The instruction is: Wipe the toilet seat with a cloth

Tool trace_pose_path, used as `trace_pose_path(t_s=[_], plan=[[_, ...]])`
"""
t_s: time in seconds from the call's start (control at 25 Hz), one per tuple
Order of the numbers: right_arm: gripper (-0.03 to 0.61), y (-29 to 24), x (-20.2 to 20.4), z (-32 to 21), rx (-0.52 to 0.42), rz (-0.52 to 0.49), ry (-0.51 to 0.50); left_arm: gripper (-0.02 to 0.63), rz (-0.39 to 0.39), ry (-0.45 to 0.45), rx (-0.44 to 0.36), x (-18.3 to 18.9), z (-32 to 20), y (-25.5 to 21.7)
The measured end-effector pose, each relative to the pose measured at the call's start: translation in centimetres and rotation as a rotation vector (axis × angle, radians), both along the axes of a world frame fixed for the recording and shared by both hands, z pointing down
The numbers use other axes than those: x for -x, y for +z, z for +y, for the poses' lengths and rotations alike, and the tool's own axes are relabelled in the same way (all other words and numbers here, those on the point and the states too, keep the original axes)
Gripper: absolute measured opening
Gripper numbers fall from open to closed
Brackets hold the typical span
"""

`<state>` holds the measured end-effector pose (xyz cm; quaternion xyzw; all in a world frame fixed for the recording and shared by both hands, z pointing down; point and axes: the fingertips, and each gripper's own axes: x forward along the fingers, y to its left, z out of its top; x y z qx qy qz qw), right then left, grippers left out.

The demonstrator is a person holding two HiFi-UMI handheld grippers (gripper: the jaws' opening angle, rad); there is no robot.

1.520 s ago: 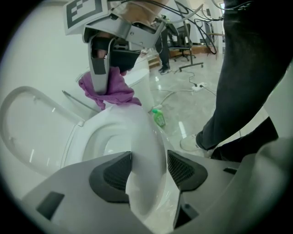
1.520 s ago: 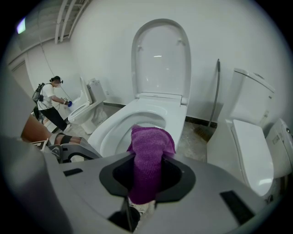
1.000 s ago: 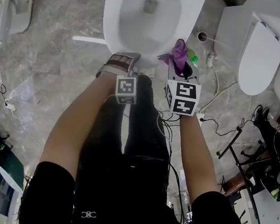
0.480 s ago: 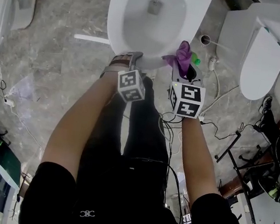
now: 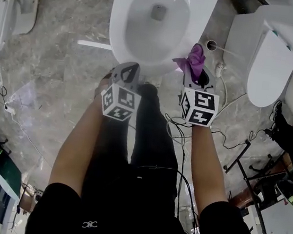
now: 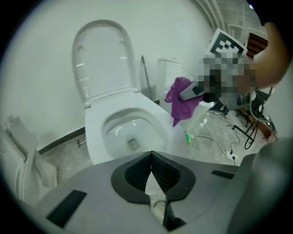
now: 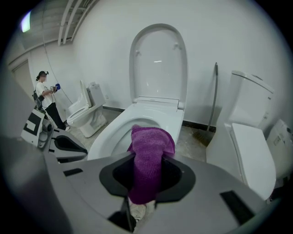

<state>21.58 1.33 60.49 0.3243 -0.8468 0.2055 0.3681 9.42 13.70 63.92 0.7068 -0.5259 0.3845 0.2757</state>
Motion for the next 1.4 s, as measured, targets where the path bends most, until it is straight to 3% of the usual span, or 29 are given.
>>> trace_pose_path(t_s=[0.24,0.48,0.68,0.96,1.4], plan=[[0.095,-0.9,0.6,-3.4,-0.017,-0.025,-0.012,0.006,0.041,-0.291,-0.014,4.9,-2.2,-2.7],[0.095,-2.0,1.6,-8.0,-0.033,-0.042,0.0,0.006,0.072,-0.412,-0.071,6.6,-5.7,-5.8],[0.095,-2.2,4.0,-12.7,-0.041,-0.031,0.011,0.006,0.115,-0.482,-0.071,7.7,-8.0,-6.0],[0.095,-1.9,9.5,-19.8,-0.043,-0.019,0.033,0.005,0.171,-0.512,-0.037,11.2,-10.1,-4.8],[0.095,1.2,14.3,-31.8,-0.121,0.152,0.169,0.006,0.178,-0.359,0.015,20.4,-14.8,-3.3]])
